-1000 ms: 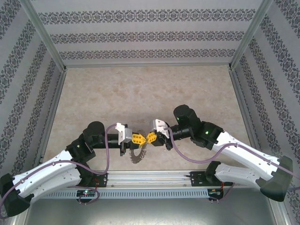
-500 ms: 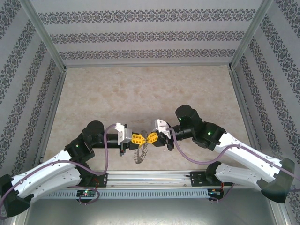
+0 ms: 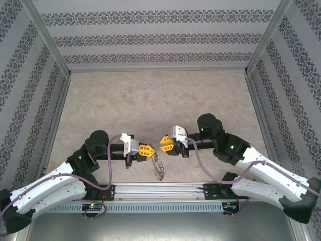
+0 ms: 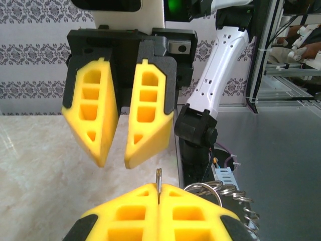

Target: Put the keys on the keyring

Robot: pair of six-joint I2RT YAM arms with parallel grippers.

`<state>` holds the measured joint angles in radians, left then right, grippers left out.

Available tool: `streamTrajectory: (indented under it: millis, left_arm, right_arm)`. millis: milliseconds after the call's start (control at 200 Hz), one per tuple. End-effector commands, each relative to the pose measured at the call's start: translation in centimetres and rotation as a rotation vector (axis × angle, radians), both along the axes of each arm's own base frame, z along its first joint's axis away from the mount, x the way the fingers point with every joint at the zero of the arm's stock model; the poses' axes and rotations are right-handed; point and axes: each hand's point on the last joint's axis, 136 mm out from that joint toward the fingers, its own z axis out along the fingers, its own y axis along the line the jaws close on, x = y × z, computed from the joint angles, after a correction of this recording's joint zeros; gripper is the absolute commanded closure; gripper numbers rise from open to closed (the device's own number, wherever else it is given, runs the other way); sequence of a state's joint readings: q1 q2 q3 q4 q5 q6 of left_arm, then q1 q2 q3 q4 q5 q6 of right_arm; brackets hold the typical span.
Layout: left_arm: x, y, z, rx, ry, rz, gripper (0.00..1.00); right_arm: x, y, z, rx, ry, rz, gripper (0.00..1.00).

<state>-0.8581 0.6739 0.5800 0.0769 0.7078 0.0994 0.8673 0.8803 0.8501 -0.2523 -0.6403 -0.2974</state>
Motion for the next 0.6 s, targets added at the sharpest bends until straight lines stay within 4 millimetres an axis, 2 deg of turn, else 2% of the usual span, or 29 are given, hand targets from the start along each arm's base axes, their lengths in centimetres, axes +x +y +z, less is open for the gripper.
streamTrajectory:
  millis: [0,210,485,595]
  left_arm:
    - [-0.8,0.0,1.9,-0.065,-0.042,-0.038,1.00]
    - [-0.8,0.0,2.0,-0.066,-0.043,-0.035,1.00]
    - [-0.8,0.0,2.3,-0.078,-0.050,-0.034,1.00]
    - [-0.7,0.0,2.4,-0.079,-0.051,-0.028,1.00]
  right_arm:
    - [0.2,0.0,0.1,0.014,-0.008,-0.012,0.79]
    - [-0.8,0.2,0.1,0.029,-0.008,0.039,0.73]
    - [-1.6,1.0,-2.4,0.013,0.064,0.057,0.67]
    - [-2.2,1.3,-2.7,0.018,0.076,0.083,0.66]
